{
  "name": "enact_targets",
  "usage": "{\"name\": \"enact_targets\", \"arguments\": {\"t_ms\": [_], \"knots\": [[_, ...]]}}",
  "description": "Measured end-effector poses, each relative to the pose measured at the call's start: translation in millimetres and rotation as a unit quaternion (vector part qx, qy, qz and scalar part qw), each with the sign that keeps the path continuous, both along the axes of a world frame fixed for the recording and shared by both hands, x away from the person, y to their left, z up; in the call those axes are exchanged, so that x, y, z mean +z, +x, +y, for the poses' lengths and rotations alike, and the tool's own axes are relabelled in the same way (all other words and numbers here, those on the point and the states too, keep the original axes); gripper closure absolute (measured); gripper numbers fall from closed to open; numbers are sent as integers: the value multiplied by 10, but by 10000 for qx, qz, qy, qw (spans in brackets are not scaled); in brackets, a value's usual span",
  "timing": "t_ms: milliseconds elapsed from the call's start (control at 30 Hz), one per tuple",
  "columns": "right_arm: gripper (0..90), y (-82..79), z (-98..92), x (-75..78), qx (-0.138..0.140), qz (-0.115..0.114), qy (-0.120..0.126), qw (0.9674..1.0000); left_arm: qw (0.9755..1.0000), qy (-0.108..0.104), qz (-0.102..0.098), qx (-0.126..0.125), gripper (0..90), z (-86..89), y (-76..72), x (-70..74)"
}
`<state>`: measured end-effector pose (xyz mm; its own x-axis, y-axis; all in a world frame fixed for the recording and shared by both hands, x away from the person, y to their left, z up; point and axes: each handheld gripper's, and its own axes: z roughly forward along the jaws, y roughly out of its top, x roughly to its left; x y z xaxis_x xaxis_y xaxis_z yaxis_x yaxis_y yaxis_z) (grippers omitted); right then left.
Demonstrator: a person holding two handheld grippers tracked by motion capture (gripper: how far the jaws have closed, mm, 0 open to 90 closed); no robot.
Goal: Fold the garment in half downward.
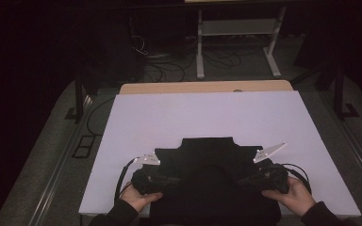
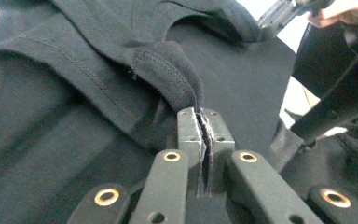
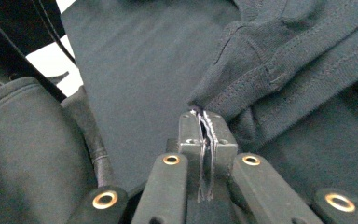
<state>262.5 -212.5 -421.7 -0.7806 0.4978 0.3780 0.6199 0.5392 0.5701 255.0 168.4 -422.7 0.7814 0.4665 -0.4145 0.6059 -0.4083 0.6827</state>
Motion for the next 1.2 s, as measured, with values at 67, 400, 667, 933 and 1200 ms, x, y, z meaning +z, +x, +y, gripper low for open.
{"name": "enact_targets", "arguments": {"t_ms": [67,400,667,933,1200], "knots": [[855,-15,13,-9,43,49,-17,10000,10000,53,9,-43,863,-4,-6,-7],[739,-69,44,-32,118,93,-150,9998,10000,21,41,32,781,18,-13,-13],[544,-85,42,-1,74,-30,-156,9998,9999,-19,-125,87,507,37,-26,13],[338,-110,65,41,16,-142,-271,9995,9993,70,-338,131,250,40,-37,55],[123,-77,5,118,-158,-231,-120,9995,9995,109,-284,-16,74,41,-16,104]]}}
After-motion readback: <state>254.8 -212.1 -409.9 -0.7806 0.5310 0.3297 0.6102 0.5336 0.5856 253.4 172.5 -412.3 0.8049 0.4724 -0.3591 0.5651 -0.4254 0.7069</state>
